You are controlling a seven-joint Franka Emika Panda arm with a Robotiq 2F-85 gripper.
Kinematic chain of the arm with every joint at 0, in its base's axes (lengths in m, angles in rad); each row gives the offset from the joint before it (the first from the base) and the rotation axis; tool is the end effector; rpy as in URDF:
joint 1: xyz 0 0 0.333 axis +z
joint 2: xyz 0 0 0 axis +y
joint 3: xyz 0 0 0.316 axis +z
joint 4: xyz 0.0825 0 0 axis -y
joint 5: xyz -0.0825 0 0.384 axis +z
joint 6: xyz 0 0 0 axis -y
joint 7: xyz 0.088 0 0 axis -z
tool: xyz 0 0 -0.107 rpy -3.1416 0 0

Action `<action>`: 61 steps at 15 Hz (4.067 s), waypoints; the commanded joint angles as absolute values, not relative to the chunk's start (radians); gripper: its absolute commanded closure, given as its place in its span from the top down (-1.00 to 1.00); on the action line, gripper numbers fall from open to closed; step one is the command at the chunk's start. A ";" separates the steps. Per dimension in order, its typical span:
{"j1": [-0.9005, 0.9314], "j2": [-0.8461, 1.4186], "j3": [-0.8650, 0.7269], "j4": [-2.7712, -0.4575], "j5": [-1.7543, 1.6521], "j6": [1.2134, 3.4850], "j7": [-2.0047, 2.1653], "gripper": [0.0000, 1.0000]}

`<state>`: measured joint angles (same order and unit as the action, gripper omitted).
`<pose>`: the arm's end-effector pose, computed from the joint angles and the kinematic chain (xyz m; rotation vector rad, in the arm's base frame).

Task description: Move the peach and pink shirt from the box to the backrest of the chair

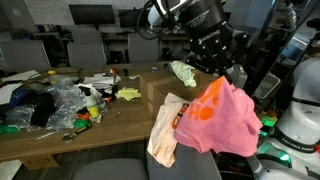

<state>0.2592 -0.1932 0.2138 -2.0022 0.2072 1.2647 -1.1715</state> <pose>0.3721 0.2264 0.5110 -1.8621 -1.9878 0.6364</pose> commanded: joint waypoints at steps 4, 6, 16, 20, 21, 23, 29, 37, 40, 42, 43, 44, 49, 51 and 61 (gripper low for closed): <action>0.266 -0.167 0.226 -1.982 0.209 1.334 -1.102 -0.98; 0.265 -0.156 0.225 -1.979 0.206 1.351 -1.089 -0.98; 0.255 -0.138 0.219 -2.015 0.175 1.468 -1.034 -0.98; 0.256 -0.131 0.222 -2.044 0.120 1.491 -1.008 -0.98; 0.256 -0.135 0.223 -2.052 0.103 1.487 -1.004 -0.98; 0.258 -0.140 0.223 -2.070 0.075 1.488 -1.001 -0.98; 0.256 -0.148 0.224 -2.112 -0.001 1.531 -0.942 -0.98; 0.250 -0.142 0.218 -2.156 -0.074 1.623 -0.816 -0.98; 0.245 -0.146 0.214 -2.172 -0.108 1.640 -0.763 -0.98; 0.243 -0.148 0.211 -2.177 -0.121 1.643 -0.735 -0.98; 0.243 -0.147 0.210 -2.178 -0.127 1.644 -0.721 -0.98; 0.243 -0.147 0.209 -2.179 -0.131 1.645 -0.712 -0.98; 0.245 -0.152 0.207 -2.184 -0.145 1.651 -0.667 -0.27; 0.245 -0.151 0.207 -2.183 -0.153 1.651 -0.655 0.05; 0.224 -0.182 0.202 -2.159 -0.409 1.652 -0.470 1.00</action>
<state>0.2418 -0.1476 0.2044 -2.1654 -0.3074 1.6405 -0.5426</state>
